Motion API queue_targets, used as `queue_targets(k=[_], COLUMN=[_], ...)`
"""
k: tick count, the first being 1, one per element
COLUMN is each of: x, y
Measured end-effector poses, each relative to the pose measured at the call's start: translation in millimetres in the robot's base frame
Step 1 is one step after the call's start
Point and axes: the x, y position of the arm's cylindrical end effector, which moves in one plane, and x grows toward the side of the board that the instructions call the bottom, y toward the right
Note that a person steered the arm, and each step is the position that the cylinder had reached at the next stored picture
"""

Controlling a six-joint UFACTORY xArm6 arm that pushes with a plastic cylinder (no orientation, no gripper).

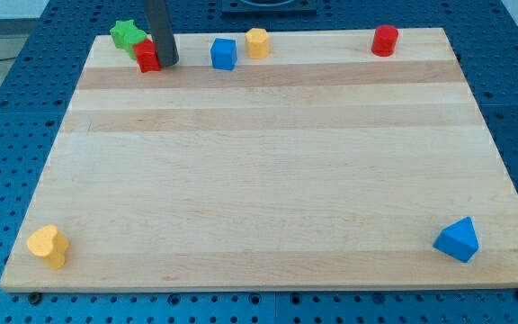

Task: Push the red circle to the bottom right

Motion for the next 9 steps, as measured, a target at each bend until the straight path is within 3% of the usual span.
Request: queue_targets(k=[1, 2, 3, 5, 6, 7, 8, 9], x=[7.8, 54.9, 76.3, 76.3, 58.0, 16.0, -38.7, -64.4], y=[-0.3, 48.2, 112.7, 320.1, 408.9, 456.4, 459.6, 430.1])
